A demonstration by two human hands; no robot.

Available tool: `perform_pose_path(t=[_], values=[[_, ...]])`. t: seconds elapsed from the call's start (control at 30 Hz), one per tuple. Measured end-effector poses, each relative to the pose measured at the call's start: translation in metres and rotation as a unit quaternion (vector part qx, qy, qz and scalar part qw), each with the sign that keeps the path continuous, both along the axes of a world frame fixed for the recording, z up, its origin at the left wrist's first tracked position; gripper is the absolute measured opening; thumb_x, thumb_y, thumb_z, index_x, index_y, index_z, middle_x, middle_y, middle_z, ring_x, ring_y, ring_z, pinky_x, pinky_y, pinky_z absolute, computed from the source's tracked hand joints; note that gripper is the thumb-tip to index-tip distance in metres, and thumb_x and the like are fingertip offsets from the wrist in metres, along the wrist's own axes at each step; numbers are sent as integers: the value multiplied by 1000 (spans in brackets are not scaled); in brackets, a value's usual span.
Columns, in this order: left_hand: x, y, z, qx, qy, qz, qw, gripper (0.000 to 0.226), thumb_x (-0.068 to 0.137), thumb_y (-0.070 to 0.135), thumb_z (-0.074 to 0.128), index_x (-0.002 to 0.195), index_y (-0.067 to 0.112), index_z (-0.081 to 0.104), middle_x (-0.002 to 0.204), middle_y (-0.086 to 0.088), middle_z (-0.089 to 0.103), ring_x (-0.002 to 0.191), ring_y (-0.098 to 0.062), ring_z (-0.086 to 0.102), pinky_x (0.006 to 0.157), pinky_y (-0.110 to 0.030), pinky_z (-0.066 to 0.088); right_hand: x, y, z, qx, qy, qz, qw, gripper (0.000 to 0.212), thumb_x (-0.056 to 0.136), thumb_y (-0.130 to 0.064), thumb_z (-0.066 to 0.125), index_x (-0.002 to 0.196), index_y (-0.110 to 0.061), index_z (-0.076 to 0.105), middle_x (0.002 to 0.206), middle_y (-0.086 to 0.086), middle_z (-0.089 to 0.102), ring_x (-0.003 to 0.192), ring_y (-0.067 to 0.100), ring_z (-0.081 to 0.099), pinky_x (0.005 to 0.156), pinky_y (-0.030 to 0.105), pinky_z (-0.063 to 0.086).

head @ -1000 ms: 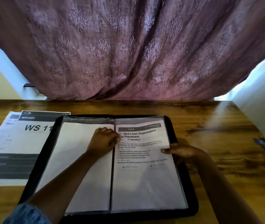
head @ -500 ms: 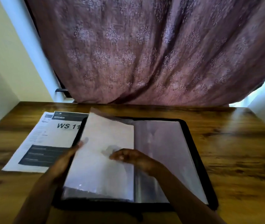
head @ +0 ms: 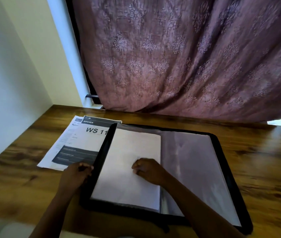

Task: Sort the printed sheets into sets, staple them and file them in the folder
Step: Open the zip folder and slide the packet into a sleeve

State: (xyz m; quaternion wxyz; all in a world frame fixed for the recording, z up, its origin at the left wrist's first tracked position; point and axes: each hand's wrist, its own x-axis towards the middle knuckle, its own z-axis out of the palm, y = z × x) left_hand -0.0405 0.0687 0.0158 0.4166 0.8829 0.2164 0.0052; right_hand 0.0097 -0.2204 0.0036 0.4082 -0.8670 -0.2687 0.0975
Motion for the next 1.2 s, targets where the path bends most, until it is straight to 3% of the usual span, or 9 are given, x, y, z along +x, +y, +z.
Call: perform_pose_path(t=[0.07, 0.13, 0.23, 0.43, 0.57, 0.73, 0.87, 0.97, 1.2], values=[[2, 24, 1, 53, -15, 32, 998, 12, 85, 28, 70, 77, 20, 69, 73, 0, 73, 74, -24, 68, 73, -36, 52, 16, 7, -2, -59, -67, -47, 995, 43, 88, -43, 47, 117, -16, 63, 129, 2, 57, 122, 19, 51, 102, 39, 40], [11, 49, 5, 118, -37, 45, 991, 7, 87, 29, 68, 84, 23, 68, 89, -6, 73, 86, -28, 67, 79, -38, 51, 30, 19, 0, -179, -101, -66, 976, 69, 86, -64, 28, 141, -24, 40, 154, 0, 29, 142, 18, 24, 116, 47, 20], [35, 83, 15, 126, -30, 74, 989, 24, 87, 18, 66, 110, 10, 65, 111, -16, 67, 99, -35, 63, 87, -40, 47, 40, 49, -1, -259, -111, -26, 959, 99, 67, -80, -6, 151, -29, 11, 160, -1, -3, 147, 18, -4, 114, 52, -3], [69, 137, 2, 143, 77, 97, 982, 31, 89, 18, 54, 115, 2, 57, 117, -25, 59, 103, -39, 56, 86, -42, 43, 43, 79, -28, -266, -140, -14, 953, 94, 70, -77, -10, 151, -31, 5, 159, -3, -5, 146, 14, -6, 112, 49, -14], [85, 138, 2, 171, 99, 104, 975, 42, 92, 30, 58, 124, 4, 53, 124, -18, 57, 104, -32, 55, 86, -40, 42, 47, 81, -36, -255, -167, -28, 952, 85, 81, -75, 0, 149, -29, 21, 158, 0, 13, 146, 19, 12, 111, 53, -2], [108, 152, 5, 52, 100, 140, 984, 41, 85, 22, 71, 112, -7, 58, 112, -22, 62, 85, -25, 52, 73, -35, 40, 48, 84, -38, -304, -147, -35, 941, 72, 88, -69, 17, 140, -26, 43, 146, 4, 42, 134, 21, 42, 103, 58, 33], [120, 162, 11, 30, 184, 109, 976, 50, 84, 36, 71, 105, -8, 61, 109, -20, 61, 87, -27, 53, 75, -34, 40, 50, 85, -39, -305, -166, -41, 937, 73, 88, -69, 17, 139, -25, 46, 145, 5, 45, 132, 22, 45, 101, 58, 36], [123, 165, 10, 9, 148, 72, 986, 40, 86, 31, 70, 111, 0, 63, 110, -14, 62, 94, -29, 57, 78, -37, 43, 50, 87, -40, -304, -171, -43, 936, 73, 88, -70, 18, 139, -25, 46, 145, 5, 44, 132, 22, 44, 101, 57, 35], [116, 185, 37, 151, 60, 40, 986, 30, 88, 21, 67, 109, 0, 62, 108, -20, 65, 87, -29, 57, 76, -36, 41, 52, 95, -36, -302, -163, -32, 939, 74, 88, -69, 15, 138, -24, 48, 144, 5, 46, 132, 22, 45, 101, 58, 35]])
